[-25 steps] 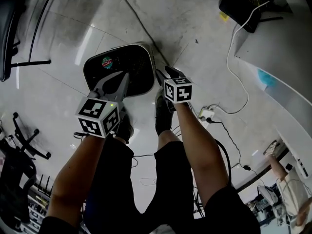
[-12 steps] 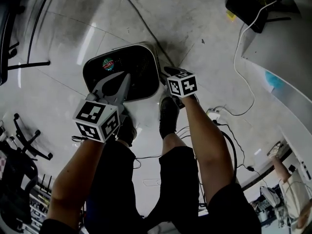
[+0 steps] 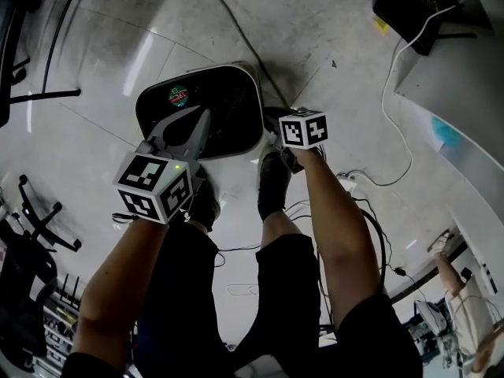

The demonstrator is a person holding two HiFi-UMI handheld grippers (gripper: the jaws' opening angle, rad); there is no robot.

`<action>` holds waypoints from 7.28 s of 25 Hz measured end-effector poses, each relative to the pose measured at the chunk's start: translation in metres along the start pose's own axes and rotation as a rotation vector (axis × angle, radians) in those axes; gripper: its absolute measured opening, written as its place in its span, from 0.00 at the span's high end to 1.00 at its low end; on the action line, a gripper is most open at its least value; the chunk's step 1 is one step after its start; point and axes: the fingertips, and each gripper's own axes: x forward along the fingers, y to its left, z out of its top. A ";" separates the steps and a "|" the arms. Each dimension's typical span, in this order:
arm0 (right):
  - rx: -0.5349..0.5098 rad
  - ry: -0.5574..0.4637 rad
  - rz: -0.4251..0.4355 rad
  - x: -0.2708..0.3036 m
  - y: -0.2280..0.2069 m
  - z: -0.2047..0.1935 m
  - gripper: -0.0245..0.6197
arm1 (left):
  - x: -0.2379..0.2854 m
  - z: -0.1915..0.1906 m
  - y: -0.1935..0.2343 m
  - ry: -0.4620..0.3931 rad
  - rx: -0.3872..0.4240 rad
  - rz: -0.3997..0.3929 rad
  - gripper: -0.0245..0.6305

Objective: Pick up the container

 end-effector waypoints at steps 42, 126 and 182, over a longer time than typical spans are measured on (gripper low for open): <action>-0.321 -0.226 -0.228 -0.150 0.178 0.064 0.88 | 0.017 0.025 -0.056 0.064 -0.306 -0.202 0.65; -0.592 -0.596 -0.076 -0.475 0.542 0.186 0.93 | -0.495 0.174 -0.129 -0.191 -0.308 0.343 0.89; -0.837 -0.995 -0.077 -0.648 0.752 0.226 0.95 | -0.610 0.235 -0.188 -0.201 -0.206 0.211 0.89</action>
